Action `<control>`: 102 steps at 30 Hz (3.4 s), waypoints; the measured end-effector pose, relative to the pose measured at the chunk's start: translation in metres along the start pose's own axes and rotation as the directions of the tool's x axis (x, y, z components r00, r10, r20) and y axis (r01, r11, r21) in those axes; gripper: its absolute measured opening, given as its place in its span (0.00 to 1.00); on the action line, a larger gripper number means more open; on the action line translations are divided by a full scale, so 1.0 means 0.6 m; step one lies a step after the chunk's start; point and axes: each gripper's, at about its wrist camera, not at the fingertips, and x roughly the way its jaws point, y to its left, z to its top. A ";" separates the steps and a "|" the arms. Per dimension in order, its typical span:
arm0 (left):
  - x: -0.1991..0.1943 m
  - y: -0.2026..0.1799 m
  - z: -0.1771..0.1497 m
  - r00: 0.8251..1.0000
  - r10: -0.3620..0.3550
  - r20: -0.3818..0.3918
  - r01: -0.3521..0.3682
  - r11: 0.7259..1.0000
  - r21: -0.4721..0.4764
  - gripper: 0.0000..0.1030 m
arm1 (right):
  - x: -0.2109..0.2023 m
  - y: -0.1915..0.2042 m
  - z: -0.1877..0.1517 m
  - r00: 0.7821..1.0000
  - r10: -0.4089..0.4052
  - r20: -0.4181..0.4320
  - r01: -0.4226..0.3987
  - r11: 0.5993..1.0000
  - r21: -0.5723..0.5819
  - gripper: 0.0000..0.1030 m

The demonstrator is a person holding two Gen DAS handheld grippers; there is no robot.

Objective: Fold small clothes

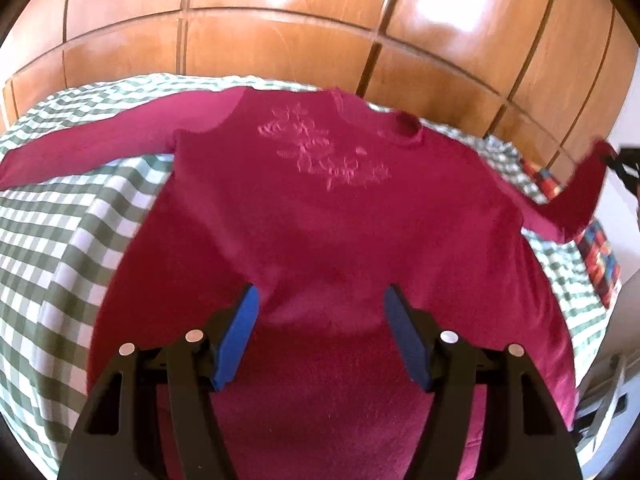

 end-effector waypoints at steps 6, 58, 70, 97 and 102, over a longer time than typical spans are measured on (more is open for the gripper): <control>-0.016 0.017 0.023 0.999 -0.008 0.038 0.009 1.000 -0.025 0.63 | 0.025 0.291 -0.021 0.919 0.387 -0.077 -0.393 0.912 -0.119 0.06; 0.154 0.055 0.227 0.970 0.240 0.049 -0.238 0.971 -0.037 0.25 | 0.310 0.218 -0.259 0.973 -0.049 -0.224 -0.018 0.957 -0.288 0.59; 0.010 0.016 0.200 0.952 0.233 0.198 -0.226 0.972 -0.056 0.50 | 0.260 0.256 -0.257 0.975 -0.156 -0.158 0.087 0.924 -0.372 0.88; -0.086 0.539 0.077 0.914 0.405 0.014 -0.294 0.688 -0.663 0.57 | 0.240 0.411 -0.390 0.960 0.045 -0.276 -0.163 0.893 -0.419 0.96; -0.076 0.624 0.083 0.943 0.333 0.023 -0.196 0.606 -0.771 0.41 | 0.240 0.413 -0.391 0.963 0.039 -0.266 -0.154 0.890 -0.430 0.96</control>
